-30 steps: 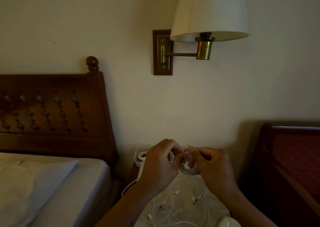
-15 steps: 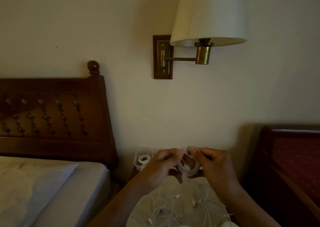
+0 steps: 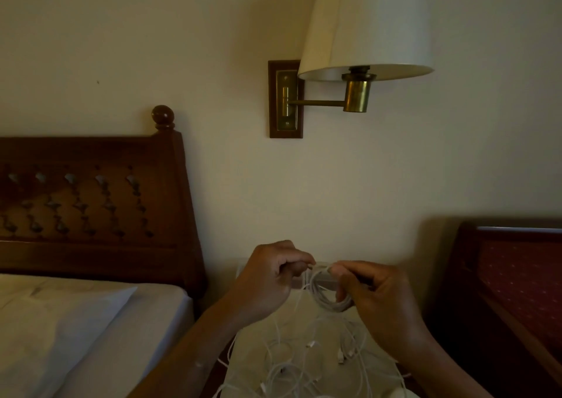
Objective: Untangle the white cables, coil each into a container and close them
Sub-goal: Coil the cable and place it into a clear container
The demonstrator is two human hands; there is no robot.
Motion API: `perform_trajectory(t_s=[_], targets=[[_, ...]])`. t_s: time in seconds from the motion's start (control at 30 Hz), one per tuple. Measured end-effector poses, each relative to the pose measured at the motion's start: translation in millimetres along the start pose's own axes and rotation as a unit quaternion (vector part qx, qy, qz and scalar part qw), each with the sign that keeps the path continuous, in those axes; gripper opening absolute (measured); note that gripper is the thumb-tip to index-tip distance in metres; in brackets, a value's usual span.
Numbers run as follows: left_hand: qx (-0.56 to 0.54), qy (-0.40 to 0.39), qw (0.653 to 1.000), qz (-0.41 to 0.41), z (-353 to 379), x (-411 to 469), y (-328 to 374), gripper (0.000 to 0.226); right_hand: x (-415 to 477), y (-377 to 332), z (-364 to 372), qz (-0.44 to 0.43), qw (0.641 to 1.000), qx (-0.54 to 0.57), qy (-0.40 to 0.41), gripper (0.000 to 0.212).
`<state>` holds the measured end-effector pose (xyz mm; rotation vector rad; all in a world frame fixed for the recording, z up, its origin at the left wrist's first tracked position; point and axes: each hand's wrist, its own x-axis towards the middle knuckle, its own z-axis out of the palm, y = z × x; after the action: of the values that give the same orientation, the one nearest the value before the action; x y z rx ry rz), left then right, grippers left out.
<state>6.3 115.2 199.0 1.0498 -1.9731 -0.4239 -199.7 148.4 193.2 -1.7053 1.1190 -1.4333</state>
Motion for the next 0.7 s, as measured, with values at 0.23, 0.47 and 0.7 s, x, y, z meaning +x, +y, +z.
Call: perform_trajectory(t_s=[0.23, 0.47, 0.7], targets=[[-0.154, 0.003, 0.978, -0.143, 4.8, -11.3, 3.4, 0.019, -0.8, 13.0, 5.0, -0.080, 0.988, -0.124, 0.035, 0.020], [-0.397, 0.054, 0.890, -0.220, 18.8, -12.4, 8.3, 0.019, 4.0, 12.5, 3.2, 0.017, 0.998, -0.060, 0.019, 0.020], [-0.501, 0.187, 0.785, -0.312, 50.8, -8.8, 22.6, 0.025, 7.3, 6.9, 0.7, -0.013, 0.992, -0.122, 0.000, 0.011]])
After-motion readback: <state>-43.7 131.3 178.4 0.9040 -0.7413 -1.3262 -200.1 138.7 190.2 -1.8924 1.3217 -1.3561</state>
